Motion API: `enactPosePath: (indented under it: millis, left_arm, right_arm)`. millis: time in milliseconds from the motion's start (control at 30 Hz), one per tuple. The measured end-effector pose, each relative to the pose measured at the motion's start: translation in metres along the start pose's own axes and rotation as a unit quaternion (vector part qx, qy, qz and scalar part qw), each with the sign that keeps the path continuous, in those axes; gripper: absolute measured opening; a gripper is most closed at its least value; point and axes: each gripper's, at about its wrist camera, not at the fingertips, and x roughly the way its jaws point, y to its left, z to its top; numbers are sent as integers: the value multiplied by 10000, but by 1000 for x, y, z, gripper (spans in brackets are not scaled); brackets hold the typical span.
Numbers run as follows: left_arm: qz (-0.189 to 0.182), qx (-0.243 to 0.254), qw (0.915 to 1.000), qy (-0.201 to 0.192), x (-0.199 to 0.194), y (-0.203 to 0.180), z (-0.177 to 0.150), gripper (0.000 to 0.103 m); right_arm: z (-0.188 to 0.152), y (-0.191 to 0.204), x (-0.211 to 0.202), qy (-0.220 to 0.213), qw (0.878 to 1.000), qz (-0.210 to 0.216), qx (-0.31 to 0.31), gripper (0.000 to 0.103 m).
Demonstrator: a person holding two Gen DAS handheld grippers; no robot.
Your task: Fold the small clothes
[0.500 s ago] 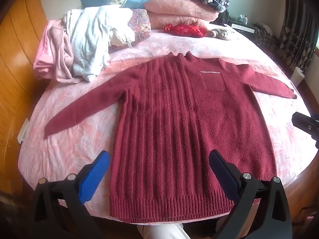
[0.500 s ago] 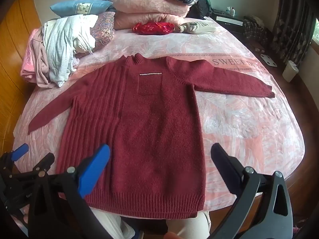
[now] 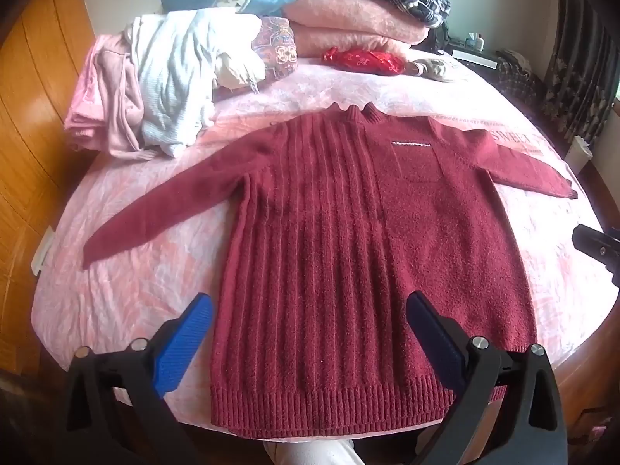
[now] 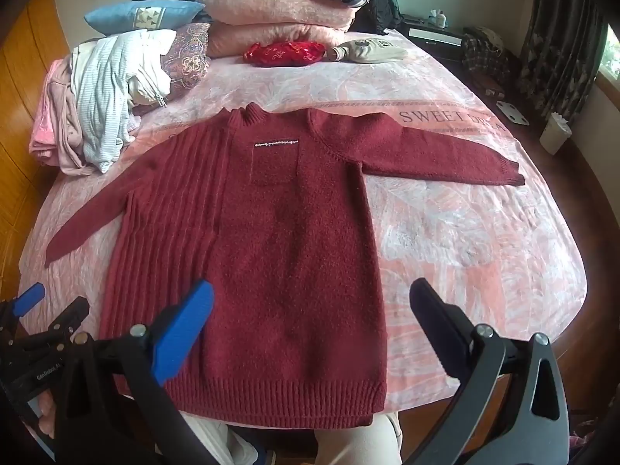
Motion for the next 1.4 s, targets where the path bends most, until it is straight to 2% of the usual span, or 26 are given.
enactPosePath:
  millis: [367,633,1400]
  left_arm:
    - [140,-39,9999,-72,2,3,1,100]
    - [143,-92,9998,-65,5,7,2,100]
    - [164,-149,9997,-41,10,12,-2,100]
  right_arm:
    - [-2,-2,1,-22,9999,-97,-37,100]
    - [-4,-4,6,26,10000,9,13,100]
    - [-6,-4,11,50,10000,-18,9,100]
